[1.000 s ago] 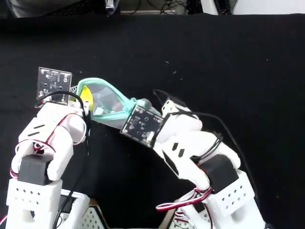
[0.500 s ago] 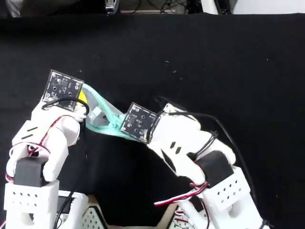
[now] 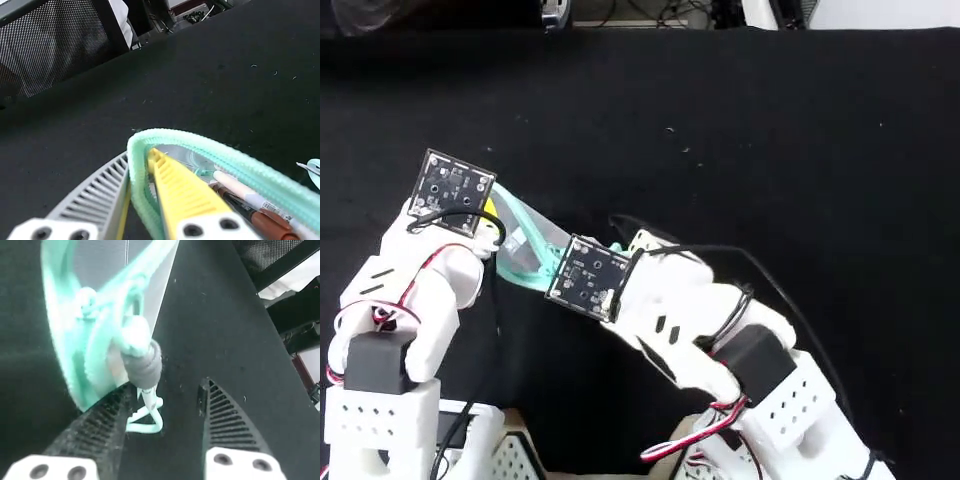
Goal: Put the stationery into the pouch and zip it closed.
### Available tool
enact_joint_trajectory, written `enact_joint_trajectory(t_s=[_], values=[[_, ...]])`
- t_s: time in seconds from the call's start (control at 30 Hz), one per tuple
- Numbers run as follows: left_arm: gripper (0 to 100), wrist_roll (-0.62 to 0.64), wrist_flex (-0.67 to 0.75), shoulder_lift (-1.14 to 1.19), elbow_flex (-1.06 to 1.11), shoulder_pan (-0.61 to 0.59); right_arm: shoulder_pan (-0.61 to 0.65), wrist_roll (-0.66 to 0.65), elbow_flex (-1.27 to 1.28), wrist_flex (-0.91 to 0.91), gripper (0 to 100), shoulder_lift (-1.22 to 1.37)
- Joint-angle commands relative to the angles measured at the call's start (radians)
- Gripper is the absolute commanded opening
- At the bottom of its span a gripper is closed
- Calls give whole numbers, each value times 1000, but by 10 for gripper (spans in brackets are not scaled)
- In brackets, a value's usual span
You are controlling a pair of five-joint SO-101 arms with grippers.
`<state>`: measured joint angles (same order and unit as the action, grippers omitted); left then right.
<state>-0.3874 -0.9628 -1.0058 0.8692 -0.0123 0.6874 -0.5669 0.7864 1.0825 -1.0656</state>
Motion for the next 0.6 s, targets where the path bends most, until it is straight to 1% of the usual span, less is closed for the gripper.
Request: enact_joint_trajectory(t_s=[0.0, 0.2, 0.27, 0.43, 0.57], values=[[30, -28, -35, 29, 134, -25, 26, 21, -10, -40, 208, -1], [30, -18, -35, 29, 134, -24, 28, 21, -12, -35, 208, -7], [31, 5, -35, 29, 134, 1, 35, 21, -21, -38, 205, -7], [30, 9, -40, 29, 136, 76, 143, 21, -102, 41, 204, -7], [30, 68, -37, 29, 131, 110, 161, 21, -117, 52, 204, 1]])
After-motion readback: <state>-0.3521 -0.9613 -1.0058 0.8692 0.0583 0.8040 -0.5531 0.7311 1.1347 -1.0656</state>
